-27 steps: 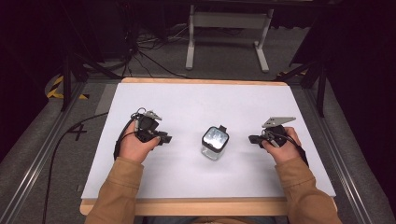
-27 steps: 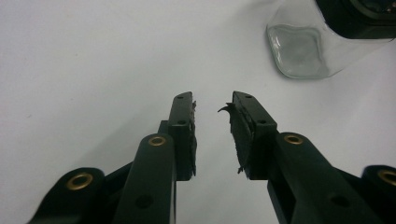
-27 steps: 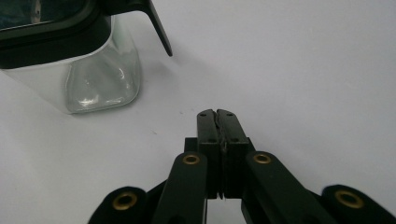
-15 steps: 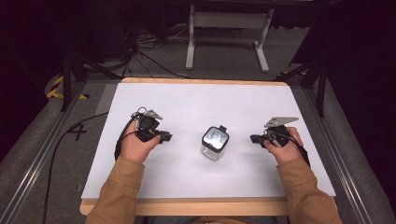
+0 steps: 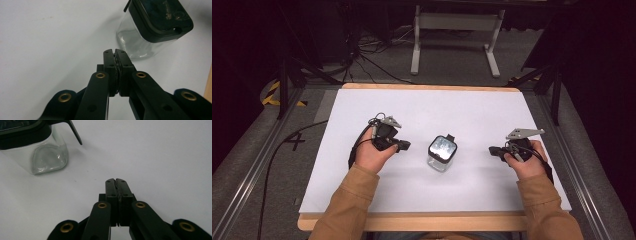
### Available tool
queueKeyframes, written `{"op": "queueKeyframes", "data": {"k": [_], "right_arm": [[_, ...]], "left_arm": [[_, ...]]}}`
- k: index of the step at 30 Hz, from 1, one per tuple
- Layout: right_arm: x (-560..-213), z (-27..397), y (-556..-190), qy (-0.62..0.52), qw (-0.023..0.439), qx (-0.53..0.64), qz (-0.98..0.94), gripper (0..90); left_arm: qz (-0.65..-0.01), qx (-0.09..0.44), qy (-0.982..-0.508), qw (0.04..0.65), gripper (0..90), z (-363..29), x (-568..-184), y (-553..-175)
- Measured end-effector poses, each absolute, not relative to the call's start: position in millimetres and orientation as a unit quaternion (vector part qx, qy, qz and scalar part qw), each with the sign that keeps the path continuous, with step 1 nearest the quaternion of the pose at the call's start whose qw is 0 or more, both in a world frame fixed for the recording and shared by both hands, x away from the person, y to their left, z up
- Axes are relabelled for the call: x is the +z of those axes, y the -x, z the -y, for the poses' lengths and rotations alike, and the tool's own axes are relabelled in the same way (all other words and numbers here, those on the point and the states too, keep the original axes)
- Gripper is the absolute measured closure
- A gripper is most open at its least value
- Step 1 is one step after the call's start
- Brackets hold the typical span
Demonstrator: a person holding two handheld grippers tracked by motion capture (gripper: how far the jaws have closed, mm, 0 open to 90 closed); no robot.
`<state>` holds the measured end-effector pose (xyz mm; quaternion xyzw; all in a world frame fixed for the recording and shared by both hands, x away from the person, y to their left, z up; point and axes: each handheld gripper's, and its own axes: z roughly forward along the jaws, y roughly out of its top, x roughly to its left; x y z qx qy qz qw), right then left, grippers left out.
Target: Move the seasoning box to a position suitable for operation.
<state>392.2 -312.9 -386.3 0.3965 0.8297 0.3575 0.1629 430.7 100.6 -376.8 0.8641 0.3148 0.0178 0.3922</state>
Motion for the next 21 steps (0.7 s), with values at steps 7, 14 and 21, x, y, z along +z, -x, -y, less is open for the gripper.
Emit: {"op": "queueKeyframes", "data": {"k": [7,14,21], "right_arm": [[-386.3,318.3,-387.4,-0.401,0.165,0.357,-0.827,89.9],[-387.2,320.5,-381.9,-0.403,0.163,0.357,-0.827,89.8],[-390.5,320.5,-381.5,-0.402,0.161,0.355,-0.828,89.8]], "left_arm": [[-0.302,0.013,-0.867,0.396,88.8,-84.9,-381.6,-432.8],[-0.295,0.001,-0.874,0.387,89.0,-70.1,-397.0,-439.3],[-0.292,-0.008,-0.870,0.397,88.8,-64.7,-405.2,-441.9]]}}
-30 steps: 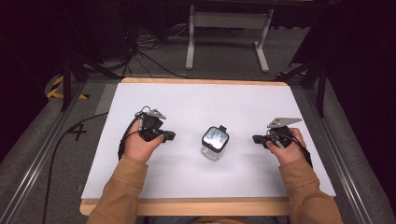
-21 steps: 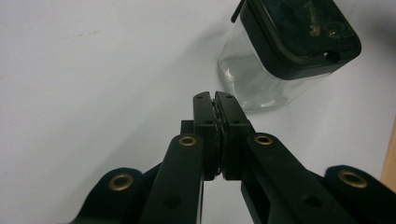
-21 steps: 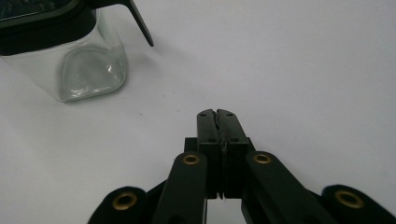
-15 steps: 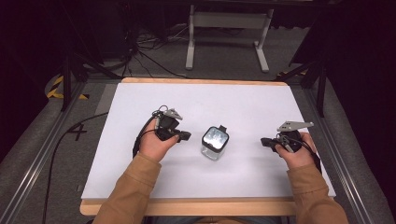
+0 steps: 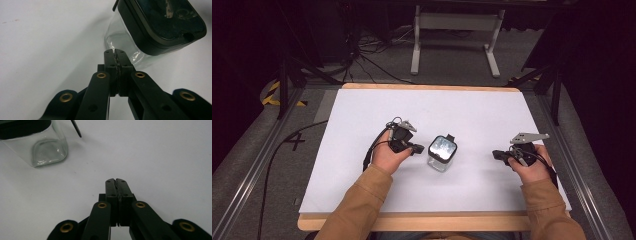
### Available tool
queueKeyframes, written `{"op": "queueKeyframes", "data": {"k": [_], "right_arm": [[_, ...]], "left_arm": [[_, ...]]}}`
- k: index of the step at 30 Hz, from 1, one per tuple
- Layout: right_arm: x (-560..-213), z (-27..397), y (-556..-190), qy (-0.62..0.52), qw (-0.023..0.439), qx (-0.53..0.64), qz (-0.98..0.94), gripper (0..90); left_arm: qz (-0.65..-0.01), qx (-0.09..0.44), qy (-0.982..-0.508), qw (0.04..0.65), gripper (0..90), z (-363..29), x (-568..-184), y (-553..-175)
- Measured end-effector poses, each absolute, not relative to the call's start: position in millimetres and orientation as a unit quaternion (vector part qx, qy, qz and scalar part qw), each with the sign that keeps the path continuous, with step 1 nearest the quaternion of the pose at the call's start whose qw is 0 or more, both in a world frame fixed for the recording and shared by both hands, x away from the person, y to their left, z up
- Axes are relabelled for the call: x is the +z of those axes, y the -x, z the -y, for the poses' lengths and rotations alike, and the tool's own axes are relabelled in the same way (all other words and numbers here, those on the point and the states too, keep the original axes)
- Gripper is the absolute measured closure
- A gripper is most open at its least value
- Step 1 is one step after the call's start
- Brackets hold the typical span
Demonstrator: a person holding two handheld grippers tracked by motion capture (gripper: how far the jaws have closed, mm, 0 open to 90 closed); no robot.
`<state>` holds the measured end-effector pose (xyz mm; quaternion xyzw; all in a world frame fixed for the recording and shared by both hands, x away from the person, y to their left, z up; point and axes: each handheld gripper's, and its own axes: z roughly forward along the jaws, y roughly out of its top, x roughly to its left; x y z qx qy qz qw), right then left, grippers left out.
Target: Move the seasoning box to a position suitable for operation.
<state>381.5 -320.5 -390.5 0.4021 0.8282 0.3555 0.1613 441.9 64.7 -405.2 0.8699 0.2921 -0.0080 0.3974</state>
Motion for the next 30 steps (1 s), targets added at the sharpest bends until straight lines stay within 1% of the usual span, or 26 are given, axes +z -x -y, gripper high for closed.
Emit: {"op": "queueKeyframes", "data": {"k": [10,21,30], "right_arm": [[-392.2,317.2,-381.2,-0.394,0.160,0.354,-0.833,89.4],[-395.2,310.0,-380.7,-0.385,0.154,0.355,-0.838,89.2],[-397.7,305.0,-381.0,-0.376,0.152,0.351,-0.844,89.1]], "left_arm": [[-0.271,-0.010,-0.875,0.402,88.8,-58.0,-405.0,-439.1],[-0.271,-0.010,-0.876,0.399,89.5,-55.8,-407.6,-438.8],[-0.254,-0.029,-0.887,0.385,89.5,-51.3,-408.9,-436.9]]}}
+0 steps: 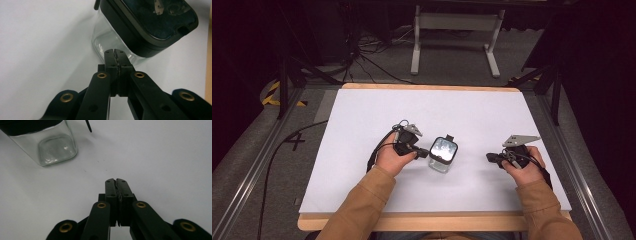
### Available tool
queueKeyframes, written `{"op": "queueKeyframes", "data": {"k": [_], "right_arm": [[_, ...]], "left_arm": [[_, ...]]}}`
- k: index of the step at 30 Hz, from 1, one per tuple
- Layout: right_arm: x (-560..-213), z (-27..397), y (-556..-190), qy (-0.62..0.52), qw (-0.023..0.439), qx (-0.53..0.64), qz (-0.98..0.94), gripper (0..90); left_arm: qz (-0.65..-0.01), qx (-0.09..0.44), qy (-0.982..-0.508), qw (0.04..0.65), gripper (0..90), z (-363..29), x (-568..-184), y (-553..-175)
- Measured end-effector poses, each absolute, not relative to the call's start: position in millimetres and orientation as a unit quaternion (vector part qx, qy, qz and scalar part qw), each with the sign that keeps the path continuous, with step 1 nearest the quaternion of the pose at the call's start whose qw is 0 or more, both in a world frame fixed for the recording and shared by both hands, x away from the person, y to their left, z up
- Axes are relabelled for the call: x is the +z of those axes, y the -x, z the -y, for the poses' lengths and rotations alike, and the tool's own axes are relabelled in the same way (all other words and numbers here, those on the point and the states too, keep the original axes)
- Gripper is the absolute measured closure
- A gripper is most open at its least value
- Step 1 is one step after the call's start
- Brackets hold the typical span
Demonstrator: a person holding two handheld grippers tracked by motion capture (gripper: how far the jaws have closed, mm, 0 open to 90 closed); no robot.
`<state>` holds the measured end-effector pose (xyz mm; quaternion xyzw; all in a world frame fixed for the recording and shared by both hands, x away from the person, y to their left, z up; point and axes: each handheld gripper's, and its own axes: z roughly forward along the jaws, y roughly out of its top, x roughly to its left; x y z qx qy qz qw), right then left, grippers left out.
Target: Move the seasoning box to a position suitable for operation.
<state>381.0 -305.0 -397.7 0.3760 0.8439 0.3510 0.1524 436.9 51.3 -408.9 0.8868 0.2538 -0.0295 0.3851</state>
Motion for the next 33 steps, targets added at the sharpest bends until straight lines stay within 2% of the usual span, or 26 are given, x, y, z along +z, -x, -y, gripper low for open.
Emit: {"op": "queueKeyframes", "data": {"k": [21,33], "right_arm": [[-398.9,301.8,-380.6,-0.372,0.150,0.349,-0.847,88.9],[-399.4,301.7,-381.0,-0.371,0.147,0.349,-0.848,88.9]], "left_arm": [[-0.203,-0.059,-0.916,0.341,89.3,-26.6,-408.0,-423.3],[-0.215,-0.046,-0.913,0.343,85.6,-34.9,-398.0,-423.2]]}}
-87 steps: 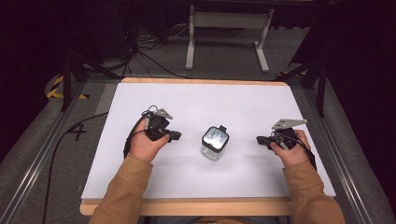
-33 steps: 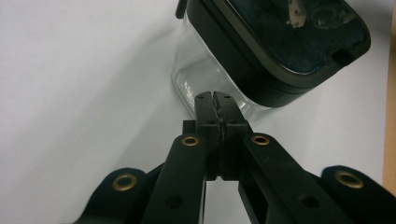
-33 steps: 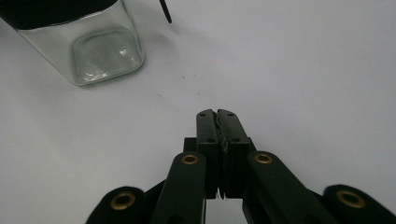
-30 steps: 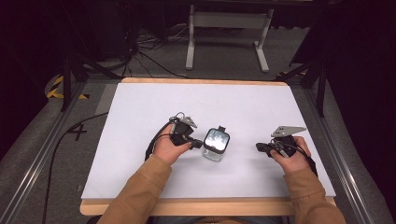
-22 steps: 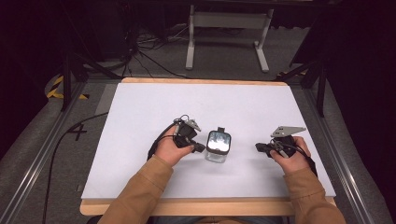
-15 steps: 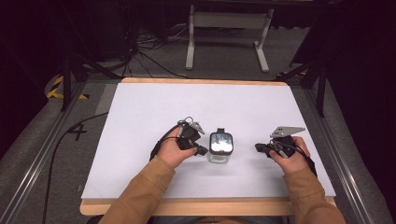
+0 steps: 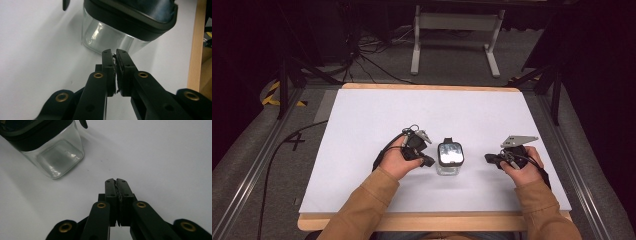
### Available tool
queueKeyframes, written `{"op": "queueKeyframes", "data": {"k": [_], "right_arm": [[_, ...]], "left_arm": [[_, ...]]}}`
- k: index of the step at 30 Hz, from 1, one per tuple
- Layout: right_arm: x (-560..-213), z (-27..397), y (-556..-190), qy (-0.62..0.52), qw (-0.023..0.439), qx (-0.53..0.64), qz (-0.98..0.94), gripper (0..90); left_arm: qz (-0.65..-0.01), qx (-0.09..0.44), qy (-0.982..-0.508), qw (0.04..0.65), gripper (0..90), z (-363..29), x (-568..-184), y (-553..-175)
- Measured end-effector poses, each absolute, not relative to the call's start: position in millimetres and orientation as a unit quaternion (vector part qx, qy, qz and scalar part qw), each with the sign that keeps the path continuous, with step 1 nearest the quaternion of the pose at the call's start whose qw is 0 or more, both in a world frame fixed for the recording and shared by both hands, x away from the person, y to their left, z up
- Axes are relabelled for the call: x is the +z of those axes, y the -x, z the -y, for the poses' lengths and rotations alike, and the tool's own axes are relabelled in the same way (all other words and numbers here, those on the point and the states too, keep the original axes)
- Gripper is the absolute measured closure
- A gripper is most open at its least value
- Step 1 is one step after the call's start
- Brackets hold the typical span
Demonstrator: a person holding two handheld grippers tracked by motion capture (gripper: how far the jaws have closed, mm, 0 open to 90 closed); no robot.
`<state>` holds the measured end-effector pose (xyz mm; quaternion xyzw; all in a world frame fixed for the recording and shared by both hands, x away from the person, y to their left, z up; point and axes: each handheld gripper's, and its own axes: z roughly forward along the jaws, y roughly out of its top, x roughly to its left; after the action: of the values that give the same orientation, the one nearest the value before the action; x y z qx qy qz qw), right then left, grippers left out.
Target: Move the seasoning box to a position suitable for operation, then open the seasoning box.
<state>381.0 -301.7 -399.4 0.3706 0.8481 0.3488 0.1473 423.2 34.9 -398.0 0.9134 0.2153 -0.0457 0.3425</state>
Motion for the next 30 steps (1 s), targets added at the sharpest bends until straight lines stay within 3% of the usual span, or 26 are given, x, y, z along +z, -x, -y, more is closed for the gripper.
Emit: {"op": "queueKeyframes", "data": {"k": [13,30], "right_arm": [[-399.9,287.4,-377.4,-0.351,0.138,0.350,-0.858,88.9],[-396.3,290.8,-376.1,-0.352,0.138,0.357,-0.854,88.9]], "left_arm": [[-0.230,-0.016,-0.877,0.421,80.0,-54.7,-362.8,-421.3],[-0.246,0.002,-0.829,0.503,82.7,-37.5,-350.5,-438.5]]}}
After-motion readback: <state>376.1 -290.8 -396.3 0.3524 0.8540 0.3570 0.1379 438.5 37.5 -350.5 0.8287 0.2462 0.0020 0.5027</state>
